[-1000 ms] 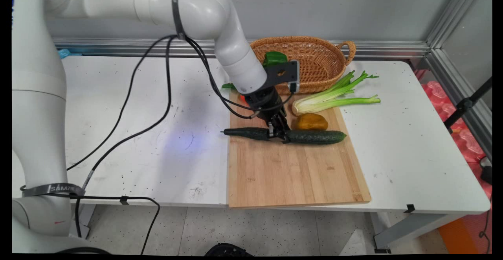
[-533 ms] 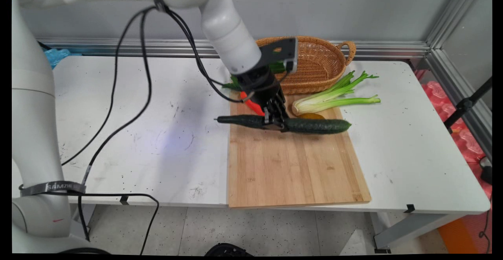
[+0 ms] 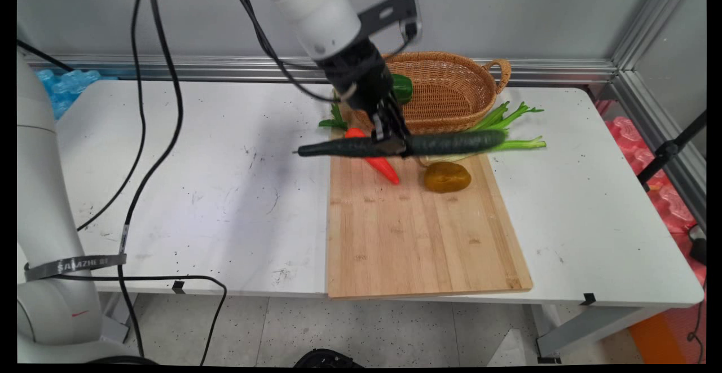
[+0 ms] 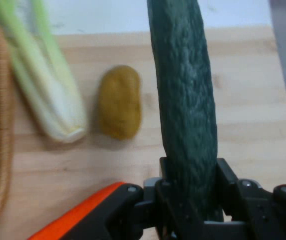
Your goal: Place the picked object in the vegetable basket
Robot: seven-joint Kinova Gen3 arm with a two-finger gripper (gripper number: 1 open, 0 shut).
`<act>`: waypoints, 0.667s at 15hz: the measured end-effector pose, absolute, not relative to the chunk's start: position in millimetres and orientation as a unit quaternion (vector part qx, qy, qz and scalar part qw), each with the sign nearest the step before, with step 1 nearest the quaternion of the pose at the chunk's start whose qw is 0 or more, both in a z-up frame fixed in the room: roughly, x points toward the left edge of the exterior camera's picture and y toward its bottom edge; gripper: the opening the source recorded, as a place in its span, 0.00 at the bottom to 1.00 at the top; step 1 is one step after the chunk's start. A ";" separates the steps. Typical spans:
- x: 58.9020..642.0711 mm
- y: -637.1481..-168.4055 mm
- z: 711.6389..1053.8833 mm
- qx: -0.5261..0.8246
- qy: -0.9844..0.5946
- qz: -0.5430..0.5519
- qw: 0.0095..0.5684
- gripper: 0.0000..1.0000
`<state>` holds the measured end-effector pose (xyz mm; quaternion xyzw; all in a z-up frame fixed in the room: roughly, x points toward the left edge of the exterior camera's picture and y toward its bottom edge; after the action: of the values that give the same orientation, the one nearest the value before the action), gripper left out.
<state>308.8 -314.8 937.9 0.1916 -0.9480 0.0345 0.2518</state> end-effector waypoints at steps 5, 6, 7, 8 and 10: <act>331.2 -338.3 962.9 0.294 -0.919 0.062 0.255 0.00; 334.9 -345.6 965.0 0.313 -0.913 0.069 0.254 0.00; 337.5 -352.0 966.1 0.328 -0.907 0.074 0.254 0.00; 340.0 -359.9 966.8 0.344 -0.900 0.081 0.253 0.00; 342.1 -375.7 966.8 0.369 -0.889 0.092 0.254 0.00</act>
<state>342.1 -375.7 966.8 0.3691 -0.8892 0.0923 0.2540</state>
